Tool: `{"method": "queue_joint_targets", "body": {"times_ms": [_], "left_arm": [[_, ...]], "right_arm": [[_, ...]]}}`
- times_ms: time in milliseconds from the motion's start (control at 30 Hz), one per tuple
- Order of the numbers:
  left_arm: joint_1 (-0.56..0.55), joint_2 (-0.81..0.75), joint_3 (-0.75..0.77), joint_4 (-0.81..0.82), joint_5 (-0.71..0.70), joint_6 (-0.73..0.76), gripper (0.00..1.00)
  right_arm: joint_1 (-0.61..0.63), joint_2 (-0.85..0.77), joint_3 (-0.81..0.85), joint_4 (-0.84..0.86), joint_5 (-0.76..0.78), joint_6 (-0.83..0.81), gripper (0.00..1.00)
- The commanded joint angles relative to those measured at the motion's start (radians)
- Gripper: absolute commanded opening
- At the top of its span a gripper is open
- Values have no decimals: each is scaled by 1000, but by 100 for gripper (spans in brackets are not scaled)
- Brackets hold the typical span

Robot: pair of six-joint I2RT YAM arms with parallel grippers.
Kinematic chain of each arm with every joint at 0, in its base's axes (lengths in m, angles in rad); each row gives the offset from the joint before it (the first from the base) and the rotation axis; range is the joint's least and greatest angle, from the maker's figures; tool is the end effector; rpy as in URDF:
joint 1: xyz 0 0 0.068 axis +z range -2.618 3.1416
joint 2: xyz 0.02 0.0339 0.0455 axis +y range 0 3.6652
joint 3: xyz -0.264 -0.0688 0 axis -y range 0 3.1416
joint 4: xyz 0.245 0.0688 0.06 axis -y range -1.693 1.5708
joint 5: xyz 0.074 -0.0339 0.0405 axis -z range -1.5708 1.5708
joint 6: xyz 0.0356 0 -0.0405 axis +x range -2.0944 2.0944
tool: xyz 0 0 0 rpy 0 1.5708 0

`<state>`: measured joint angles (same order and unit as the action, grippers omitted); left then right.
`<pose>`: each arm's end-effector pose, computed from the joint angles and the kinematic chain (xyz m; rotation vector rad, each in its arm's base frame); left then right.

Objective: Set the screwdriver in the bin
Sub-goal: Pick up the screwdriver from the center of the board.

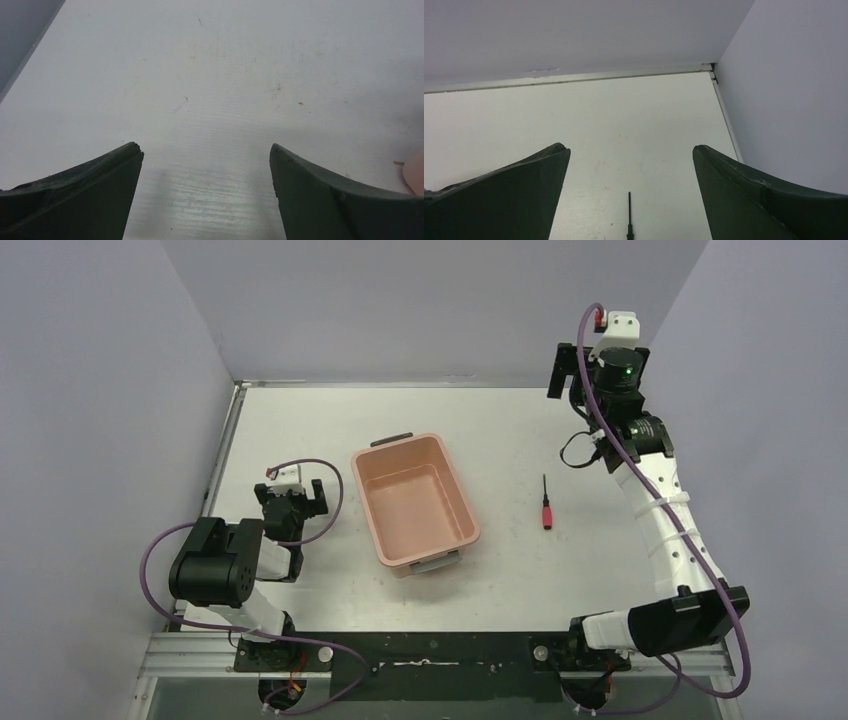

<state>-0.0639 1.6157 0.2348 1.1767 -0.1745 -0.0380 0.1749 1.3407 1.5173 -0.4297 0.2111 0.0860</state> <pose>0.2437 -0.0094 0.1258 -0.1030 1.7696 0.0811 0.2926 0.0441 0.4454 0.0680 1.8169 -0.0078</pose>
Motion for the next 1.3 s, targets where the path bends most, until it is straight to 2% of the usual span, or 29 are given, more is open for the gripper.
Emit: {"method": "queue_joint_targets", "body": {"times_ms": [0,333,533,767,967,1267], "left_arm": [[-2,-4,20,31,3,8,97],[-2,-5,20,32,2,8,97],[-2,-5,20,32,2,8,97],[-2,-4,20,31,2,8,97],[-1,-4,20,32,2,8,97],[-2,-4,21,33,2,7,97]], "right_arm": [[-22,57,58,-105,-43,38,100],[-63,225,32,-234,-137,86,100],[-86,272,-116,-222,-158,117,100],[-101,265,-335,-132,-203,139,99],[-100,287,-439,-96,-287,159,92],[-99,326,-488,-81,-250,173,75]]}}
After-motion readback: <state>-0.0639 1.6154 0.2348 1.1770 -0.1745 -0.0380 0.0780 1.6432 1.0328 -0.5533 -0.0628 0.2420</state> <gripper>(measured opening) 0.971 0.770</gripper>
